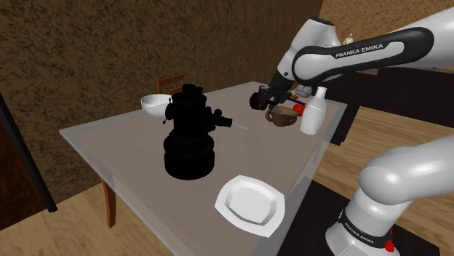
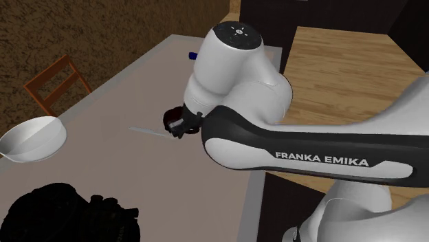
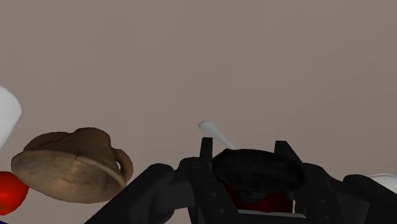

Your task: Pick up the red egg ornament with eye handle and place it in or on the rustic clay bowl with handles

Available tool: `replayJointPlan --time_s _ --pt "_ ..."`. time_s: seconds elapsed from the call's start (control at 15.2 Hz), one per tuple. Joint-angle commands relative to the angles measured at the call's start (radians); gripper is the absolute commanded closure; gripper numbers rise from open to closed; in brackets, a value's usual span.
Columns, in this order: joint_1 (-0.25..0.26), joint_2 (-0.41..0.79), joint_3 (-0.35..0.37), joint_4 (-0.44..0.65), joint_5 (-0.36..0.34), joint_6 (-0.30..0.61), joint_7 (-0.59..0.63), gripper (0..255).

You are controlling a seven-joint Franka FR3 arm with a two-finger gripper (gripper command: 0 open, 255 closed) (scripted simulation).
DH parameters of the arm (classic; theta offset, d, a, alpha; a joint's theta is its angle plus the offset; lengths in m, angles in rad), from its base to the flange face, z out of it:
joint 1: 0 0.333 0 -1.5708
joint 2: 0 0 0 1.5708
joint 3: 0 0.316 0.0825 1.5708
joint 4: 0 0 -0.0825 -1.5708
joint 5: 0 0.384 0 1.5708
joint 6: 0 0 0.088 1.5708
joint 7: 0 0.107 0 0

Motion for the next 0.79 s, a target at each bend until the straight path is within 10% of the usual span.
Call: replayJointPlan --time_s 0.0,0.73 --pt "-0.015 0.021 -0.046 0.011 -0.009 0.011 -0.053 255" --pt "-0.067 0.247 -0.288 0.176 -0.011 0.067 -0.338 255"
